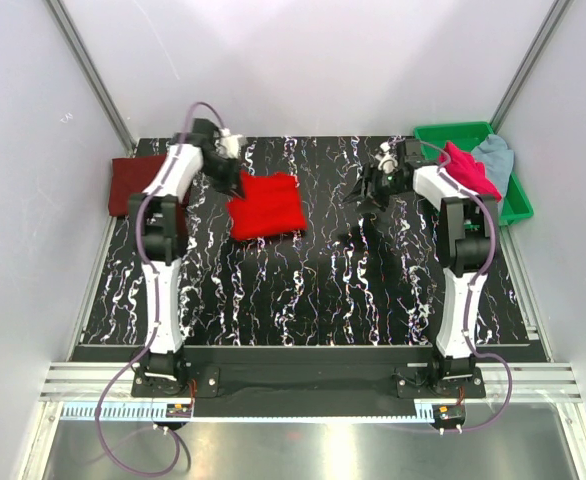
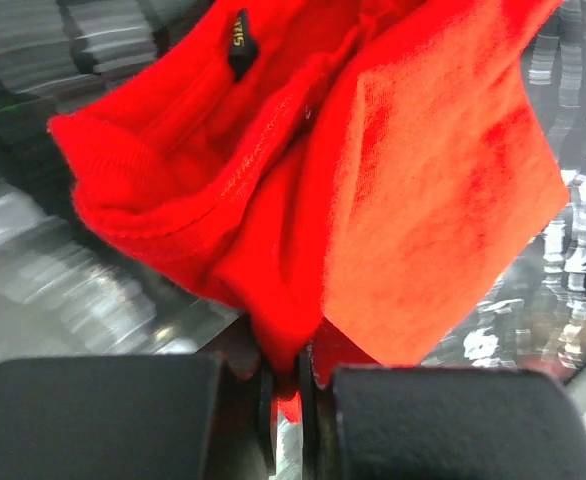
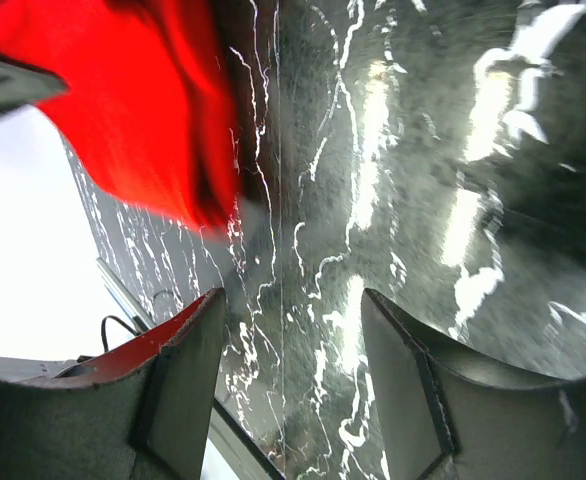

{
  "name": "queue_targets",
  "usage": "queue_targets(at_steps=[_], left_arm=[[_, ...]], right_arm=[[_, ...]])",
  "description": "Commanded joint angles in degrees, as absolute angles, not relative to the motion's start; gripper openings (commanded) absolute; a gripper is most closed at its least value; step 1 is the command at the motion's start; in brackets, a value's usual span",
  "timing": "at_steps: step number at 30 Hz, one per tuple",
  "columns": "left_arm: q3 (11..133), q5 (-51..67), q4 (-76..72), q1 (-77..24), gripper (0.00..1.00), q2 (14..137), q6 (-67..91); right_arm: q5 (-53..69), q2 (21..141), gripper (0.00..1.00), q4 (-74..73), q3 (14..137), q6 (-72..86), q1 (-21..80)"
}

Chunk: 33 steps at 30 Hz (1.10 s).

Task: Fold and stack the t-shirts
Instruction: Neatly place the folded tshirt to the corner

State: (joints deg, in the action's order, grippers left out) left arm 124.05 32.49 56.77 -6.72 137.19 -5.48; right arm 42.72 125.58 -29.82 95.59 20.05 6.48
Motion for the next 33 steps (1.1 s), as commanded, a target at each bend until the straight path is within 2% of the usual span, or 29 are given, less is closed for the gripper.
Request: queue_targets(at_steps=[1, 15, 33], left_arm=[[124.19, 24.53, 60.29, -2.12, 0.0, 129.21, -12.29], [128.41, 9.06, 59.94, 4.3, 0.0, 122.61, -18.19], [137.9, -5.45, 54.23, 5.27, 0.0, 126.82, -21.18]], right_arm=[[43.5, 119.98, 0.64, -29.53, 94.22, 18.63, 5.28], [42.98, 111.89, 0.64, -26.37, 83.41, 17.49, 4.83], [42.19, 108.9, 0.64, -25.49, 79.1, 17.05, 4.92]])
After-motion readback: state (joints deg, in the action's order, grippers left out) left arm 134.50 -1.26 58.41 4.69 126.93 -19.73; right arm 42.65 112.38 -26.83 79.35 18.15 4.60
